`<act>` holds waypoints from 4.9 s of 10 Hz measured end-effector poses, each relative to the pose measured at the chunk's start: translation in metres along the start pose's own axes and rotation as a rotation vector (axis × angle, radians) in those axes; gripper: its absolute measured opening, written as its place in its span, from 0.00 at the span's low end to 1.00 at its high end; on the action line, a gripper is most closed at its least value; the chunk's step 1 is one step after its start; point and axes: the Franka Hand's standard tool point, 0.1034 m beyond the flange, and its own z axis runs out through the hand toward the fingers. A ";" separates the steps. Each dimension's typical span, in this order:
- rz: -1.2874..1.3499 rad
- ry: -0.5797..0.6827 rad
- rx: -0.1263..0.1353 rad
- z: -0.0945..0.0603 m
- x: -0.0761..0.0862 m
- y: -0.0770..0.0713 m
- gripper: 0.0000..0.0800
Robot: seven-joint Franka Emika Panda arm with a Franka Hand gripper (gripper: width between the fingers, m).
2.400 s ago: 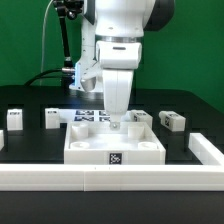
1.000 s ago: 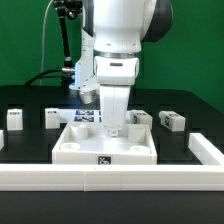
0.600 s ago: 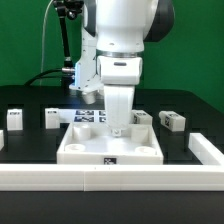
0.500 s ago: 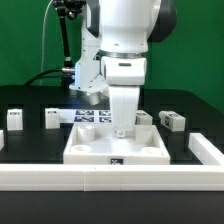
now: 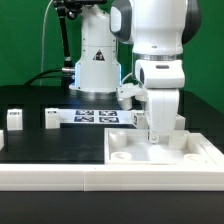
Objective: Assemble one leg
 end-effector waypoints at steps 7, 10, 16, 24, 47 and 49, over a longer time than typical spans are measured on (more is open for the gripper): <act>0.017 -0.001 0.000 0.000 -0.001 0.000 0.77; 0.018 -0.001 0.000 0.000 -0.002 0.000 0.81; 0.238 -0.036 -0.048 -0.060 0.035 -0.024 0.81; 0.878 0.012 -0.071 -0.055 0.049 -0.049 0.81; 1.240 -0.595 0.516 -0.007 0.078 -0.093 0.81; 1.237 -0.699 0.590 0.005 0.073 -0.100 0.81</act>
Offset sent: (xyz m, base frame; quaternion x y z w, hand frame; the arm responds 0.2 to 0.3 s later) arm 0.0000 0.0000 0.0000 0.0000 0.0000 0.0000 1.0000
